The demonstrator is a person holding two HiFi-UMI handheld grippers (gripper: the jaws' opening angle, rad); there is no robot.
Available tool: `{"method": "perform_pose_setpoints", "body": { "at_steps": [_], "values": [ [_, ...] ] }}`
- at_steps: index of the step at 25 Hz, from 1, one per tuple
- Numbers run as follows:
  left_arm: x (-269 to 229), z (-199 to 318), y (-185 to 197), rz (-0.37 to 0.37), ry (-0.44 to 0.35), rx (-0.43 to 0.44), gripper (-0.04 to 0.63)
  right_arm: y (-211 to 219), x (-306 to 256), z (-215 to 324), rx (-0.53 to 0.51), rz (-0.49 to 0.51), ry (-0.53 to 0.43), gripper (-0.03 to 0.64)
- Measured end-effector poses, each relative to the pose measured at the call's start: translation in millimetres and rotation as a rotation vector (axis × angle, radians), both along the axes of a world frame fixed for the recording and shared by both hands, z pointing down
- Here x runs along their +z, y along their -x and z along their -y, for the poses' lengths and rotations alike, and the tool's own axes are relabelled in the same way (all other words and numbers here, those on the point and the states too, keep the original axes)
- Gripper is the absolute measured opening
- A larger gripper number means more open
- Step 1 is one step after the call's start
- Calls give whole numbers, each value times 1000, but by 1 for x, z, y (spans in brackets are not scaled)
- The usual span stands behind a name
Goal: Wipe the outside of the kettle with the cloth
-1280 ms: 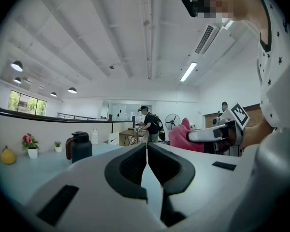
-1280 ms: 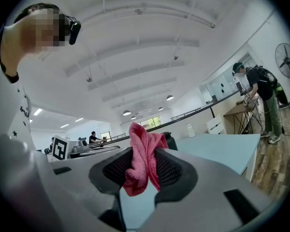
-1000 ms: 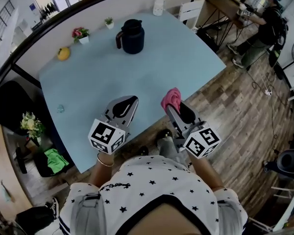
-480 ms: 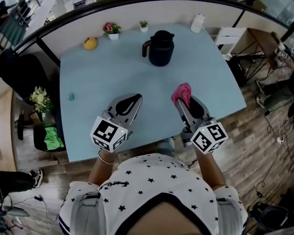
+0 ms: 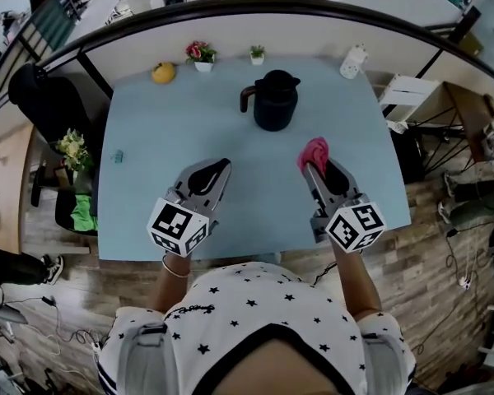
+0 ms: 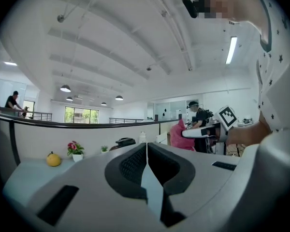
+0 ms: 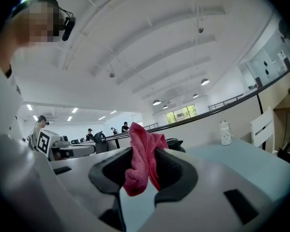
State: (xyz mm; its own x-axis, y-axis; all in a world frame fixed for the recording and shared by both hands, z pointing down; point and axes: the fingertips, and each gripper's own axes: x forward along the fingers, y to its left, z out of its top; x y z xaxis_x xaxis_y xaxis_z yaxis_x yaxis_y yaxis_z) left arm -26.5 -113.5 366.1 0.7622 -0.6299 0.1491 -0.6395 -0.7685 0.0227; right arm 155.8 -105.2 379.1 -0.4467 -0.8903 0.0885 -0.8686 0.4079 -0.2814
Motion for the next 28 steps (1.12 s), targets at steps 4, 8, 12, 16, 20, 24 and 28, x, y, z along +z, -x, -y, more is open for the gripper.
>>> {"method": "perform_pose_setpoints", "body": {
  "at_steps": [4, 8, 12, 16, 20, 24, 28],
  "values": [
    [-4, 8, -15, 15, -8, -32, 32, -23, 3, 24, -36, -35, 9, 140],
    [-7, 18, -23, 30, -12, -74, 32, -40, 7, 51, -71, -76, 10, 140],
    [-7, 24, -25, 41, -15, -126, 32, -51, 13, 81, -90, -94, 15, 138],
    [-7, 26, -26, 53, -9, -177, 32, -54, 23, 109, -131, -115, 33, 138],
    [-8, 29, -24, 61, -12, -230, 32, -50, 35, 133, -179, -123, 60, 138],
    [-10, 31, -24, 62, -23, -257, 32, -51, 44, 152, -201, -161, 70, 138],
    [-9, 33, -21, 69, -12, -267, 32, -50, 55, 170, -206, -194, 88, 137]
  ]
}}
